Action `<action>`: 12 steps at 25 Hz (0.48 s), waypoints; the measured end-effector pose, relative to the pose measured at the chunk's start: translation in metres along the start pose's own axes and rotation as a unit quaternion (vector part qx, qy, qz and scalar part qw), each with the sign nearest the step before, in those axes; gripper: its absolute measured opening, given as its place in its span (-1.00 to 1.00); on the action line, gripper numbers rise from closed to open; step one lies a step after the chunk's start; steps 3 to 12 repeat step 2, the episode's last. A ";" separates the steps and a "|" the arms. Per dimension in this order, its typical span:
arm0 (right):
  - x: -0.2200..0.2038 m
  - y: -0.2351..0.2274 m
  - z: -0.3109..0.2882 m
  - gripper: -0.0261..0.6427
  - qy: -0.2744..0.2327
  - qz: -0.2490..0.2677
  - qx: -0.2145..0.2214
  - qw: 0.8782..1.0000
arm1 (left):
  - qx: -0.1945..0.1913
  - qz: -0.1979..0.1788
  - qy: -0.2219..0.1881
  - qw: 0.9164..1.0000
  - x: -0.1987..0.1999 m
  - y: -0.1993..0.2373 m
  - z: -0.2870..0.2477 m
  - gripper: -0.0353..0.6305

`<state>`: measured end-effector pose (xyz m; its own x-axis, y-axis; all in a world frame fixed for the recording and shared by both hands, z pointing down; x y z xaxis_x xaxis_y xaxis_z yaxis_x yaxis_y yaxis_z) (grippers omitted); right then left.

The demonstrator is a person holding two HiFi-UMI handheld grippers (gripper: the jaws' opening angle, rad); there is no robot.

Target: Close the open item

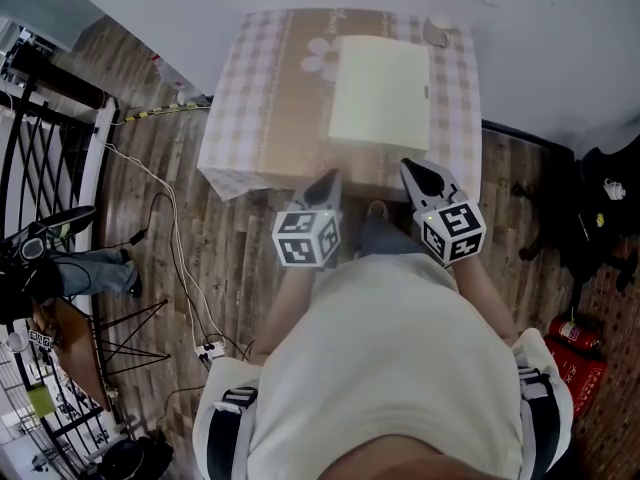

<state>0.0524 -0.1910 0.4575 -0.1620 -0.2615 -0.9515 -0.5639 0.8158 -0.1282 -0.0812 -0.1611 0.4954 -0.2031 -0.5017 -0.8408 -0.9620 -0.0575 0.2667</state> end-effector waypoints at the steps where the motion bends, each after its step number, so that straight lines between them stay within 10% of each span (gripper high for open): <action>1: 0.000 -0.001 0.000 -0.92 0.000 -0.001 -0.002 1.000 | -0.001 0.000 0.001 1.000 0.000 0.000 0.000 -0.84; 12: -0.001 -0.002 0.001 -0.92 0.000 -0.002 -0.003 1.000 | -0.002 0.000 0.001 1.000 -0.001 0.000 -0.001 -0.84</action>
Point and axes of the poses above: the fingertips, and each gripper's own axes: z backward along the fingers, y to its left, x out of its top, the point moved 1 cm from there along z, backward along the fingers, and after that the axes turned 10 degrees about x, right-handed, at the moved point
